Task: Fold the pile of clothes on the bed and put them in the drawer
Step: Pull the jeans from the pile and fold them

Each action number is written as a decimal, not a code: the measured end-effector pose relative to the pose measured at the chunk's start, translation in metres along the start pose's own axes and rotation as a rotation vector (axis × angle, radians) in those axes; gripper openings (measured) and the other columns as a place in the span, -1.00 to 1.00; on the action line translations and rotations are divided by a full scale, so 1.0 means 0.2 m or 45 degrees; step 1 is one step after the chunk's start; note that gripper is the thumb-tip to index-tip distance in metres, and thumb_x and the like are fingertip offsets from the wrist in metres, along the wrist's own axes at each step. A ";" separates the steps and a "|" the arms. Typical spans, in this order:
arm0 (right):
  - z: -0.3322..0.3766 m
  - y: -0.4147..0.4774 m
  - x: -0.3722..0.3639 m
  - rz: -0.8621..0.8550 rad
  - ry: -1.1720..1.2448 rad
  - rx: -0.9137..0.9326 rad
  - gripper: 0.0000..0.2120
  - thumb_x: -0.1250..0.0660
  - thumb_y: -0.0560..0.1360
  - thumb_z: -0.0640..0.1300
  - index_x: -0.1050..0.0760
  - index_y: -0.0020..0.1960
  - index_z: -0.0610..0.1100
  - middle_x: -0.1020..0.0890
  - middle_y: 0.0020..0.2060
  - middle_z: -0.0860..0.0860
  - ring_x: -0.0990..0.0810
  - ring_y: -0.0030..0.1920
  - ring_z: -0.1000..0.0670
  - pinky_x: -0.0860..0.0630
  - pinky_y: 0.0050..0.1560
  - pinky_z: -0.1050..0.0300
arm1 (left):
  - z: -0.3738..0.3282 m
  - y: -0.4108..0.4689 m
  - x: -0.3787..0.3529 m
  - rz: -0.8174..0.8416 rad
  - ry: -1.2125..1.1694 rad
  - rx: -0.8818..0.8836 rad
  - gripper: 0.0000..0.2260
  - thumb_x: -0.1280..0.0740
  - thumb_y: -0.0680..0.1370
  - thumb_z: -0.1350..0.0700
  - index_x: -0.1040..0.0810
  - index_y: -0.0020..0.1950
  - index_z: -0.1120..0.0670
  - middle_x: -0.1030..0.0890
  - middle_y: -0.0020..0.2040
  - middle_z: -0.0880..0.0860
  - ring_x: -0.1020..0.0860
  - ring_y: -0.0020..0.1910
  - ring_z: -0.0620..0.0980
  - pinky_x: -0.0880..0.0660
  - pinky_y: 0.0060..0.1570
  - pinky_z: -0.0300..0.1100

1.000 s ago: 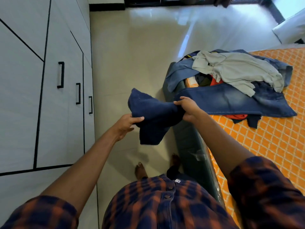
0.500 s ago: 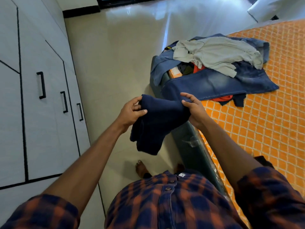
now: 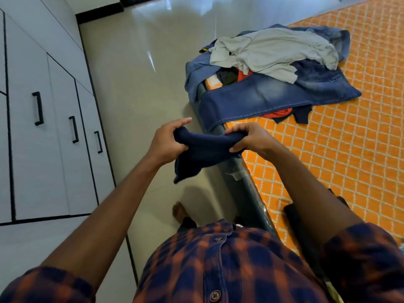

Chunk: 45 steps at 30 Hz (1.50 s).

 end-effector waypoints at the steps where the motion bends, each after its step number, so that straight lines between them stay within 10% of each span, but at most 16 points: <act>1: -0.02 -0.01 0.03 -0.012 -0.034 0.005 -0.51 -0.53 0.24 -0.49 -0.66 0.05 -0.05 -0.66 -0.05 0.00 -0.63 0.05 -0.09 -0.61 -0.09 0.05 | -0.05 -0.01 -0.04 -0.027 0.031 -0.021 -0.37 -0.41 0.32 0.41 -0.58 0.36 0.04 -0.65 0.20 0.00 -0.60 0.19 -0.09 -0.55 0.22 -0.18; 7: -0.05 -0.14 0.29 -0.173 0.497 0.288 -0.46 -0.48 0.45 -0.38 -0.56 0.30 0.08 -0.68 -0.02 -0.12 -0.67 -0.04 -0.01 -0.58 -0.10 0.19 | -0.27 -0.07 -0.18 -0.255 -0.308 -0.018 -0.58 -0.45 0.42 0.42 -0.64 0.16 -0.01 -0.67 0.00 -0.13 -0.62 -0.02 -0.25 -0.58 0.05 -0.26; 14: 0.08 -0.10 0.45 -0.291 0.276 0.246 -0.80 -0.23 0.67 -0.20 -0.59 0.11 0.02 -0.55 -0.22 -0.01 -0.48 -0.26 0.05 -0.43 -0.26 0.15 | -0.51 -0.04 -0.27 -0.355 -0.421 -0.061 -0.56 -0.46 0.47 0.38 -0.56 0.32 0.14 -0.60 0.12 -0.04 -0.60 0.02 -0.30 -0.57 0.10 -0.29; 18: 0.23 -0.11 0.53 0.077 0.480 0.195 -0.74 -0.39 0.55 -0.35 -0.61 0.20 -0.15 -0.70 -0.01 -0.05 -0.68 0.00 -0.01 -0.60 0.00 0.17 | -0.58 -0.01 -0.25 -0.388 -0.377 -0.080 -0.42 -0.53 0.40 0.36 -0.52 0.40 0.13 -0.56 0.23 -0.05 -0.54 0.15 -0.25 -0.54 0.14 -0.33; 20: 0.31 -0.11 0.62 0.219 0.087 0.259 -0.58 -0.50 0.41 -0.40 -0.62 0.20 -0.07 -0.71 0.05 -0.01 -0.68 0.04 0.02 -0.62 0.04 0.20 | -0.60 0.03 -0.22 -0.409 -0.216 -0.126 -0.38 -0.57 0.36 0.33 -0.51 0.39 0.10 -0.55 0.24 -0.05 -0.53 0.15 -0.21 -0.52 0.13 -0.36; 26: 0.55 -0.02 0.84 -0.382 -1.017 0.388 -0.80 -0.56 0.38 -0.05 -0.62 -0.22 -0.15 -0.59 -0.32 -0.09 -0.55 -0.22 -0.11 -0.43 -0.22 0.03 | -0.86 0.42 -0.17 -0.181 0.370 -0.364 -0.68 -0.50 0.43 0.25 -0.67 0.17 0.08 -0.66 0.03 -0.01 -0.62 0.05 -0.01 -0.47 0.08 -0.27; 34: 0.95 0.10 1.45 -1.085 -1.219 0.699 -0.70 -0.46 0.45 0.14 -0.64 -0.03 -0.10 -0.50 0.18 -0.06 -0.43 0.23 -0.16 -0.43 -0.04 0.01 | -1.52 1.08 -0.06 -0.327 0.688 -0.751 -0.83 -0.38 0.52 0.09 -0.66 0.02 0.15 -0.63 -0.09 0.20 -0.57 -0.05 0.22 -0.42 -0.11 -0.02; 41: 0.91 -0.07 1.76 -1.308 -1.153 0.822 -0.74 -0.38 0.46 0.07 -0.57 -0.11 -0.14 -0.61 -0.14 -0.11 -0.56 -0.07 -0.19 -0.24 -0.21 0.09 | -1.73 1.23 -0.23 -0.447 0.632 -1.103 -0.76 -0.42 0.45 -0.02 -0.60 -0.09 0.15 -0.53 0.00 0.17 -0.47 0.02 0.17 -0.40 -0.06 -0.03; 45: 0.40 -0.16 1.68 -1.175 -1.208 0.820 -0.73 -0.30 0.40 0.03 -0.66 -0.11 -0.12 -0.63 -0.18 -0.14 -0.57 -0.12 -0.25 -0.41 -0.20 0.01 | -1.44 1.10 -0.59 -0.039 0.450 -1.073 -0.84 -0.41 0.40 0.15 -0.58 -0.07 0.18 -0.63 -0.06 0.14 -0.57 -0.06 0.14 -0.49 -0.08 0.02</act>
Point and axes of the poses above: each hand's wrist, its own y-axis towards the middle knuckle, its own x-axis out of the back of the hand, z = x × y, the point moved 2 cm from there along y, towards the middle knuckle
